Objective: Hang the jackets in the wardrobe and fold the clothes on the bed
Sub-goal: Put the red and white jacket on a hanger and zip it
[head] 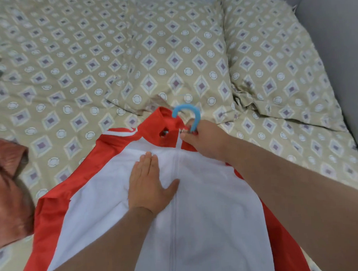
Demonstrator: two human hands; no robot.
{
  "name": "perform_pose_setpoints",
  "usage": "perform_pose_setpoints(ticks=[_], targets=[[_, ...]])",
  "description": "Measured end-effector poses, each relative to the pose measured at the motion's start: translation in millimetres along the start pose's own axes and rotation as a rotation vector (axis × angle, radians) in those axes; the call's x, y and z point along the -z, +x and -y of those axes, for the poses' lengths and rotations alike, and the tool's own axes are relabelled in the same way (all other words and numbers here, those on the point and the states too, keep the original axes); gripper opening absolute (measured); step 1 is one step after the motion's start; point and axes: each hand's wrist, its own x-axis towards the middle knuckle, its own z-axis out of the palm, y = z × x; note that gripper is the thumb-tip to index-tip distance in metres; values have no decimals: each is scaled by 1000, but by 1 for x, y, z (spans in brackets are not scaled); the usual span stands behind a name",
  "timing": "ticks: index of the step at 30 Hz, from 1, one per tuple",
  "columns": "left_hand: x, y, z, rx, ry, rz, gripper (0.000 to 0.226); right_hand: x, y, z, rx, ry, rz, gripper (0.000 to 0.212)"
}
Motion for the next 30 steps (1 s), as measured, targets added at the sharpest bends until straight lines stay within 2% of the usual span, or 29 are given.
perform_pose_setpoints(ticks=[1,3,4,5,7,9,11,13,15,17,18,22,27,30], targets=[[11,-7,1,17,-101,24,81,-2,-17,5,33,-13,31,28],[43,-27,2,84,-354,-44,42,-1,-49,19,87,-38,76,6],[64,-38,4,97,-416,-121,25,3,-65,30,114,-34,86,9],[87,-48,5,79,-400,-221,19,8,-79,43,129,-22,87,14],[135,-59,3,-3,-281,-434,29,26,-102,72,121,23,52,19],[194,-63,-10,-58,-195,-529,42,53,-123,106,154,83,13,28],[256,-65,-25,-143,-120,-484,52,84,-145,145,195,89,19,34],[316,-72,-36,-239,-127,-301,50,114,-170,183,219,63,41,31],[374,-84,-41,-260,-141,-125,49,147,-194,220,221,49,22,24],[425,-100,-35,-266,-105,-77,50,181,-218,255,221,36,-20,23],[447,-110,-32,-270,-175,-63,48,198,-230,272,232,22,-42,25],[528,-152,-40,-296,-598,-40,45,263,-279,349,298,-90,-67,32],[635,-199,-79,-356,-670,-193,38,313,-347,446,397,-240,-39,32],[686,-233,-107,-509,-547,-245,38,328,-376,491,445,-298,-135,32]])
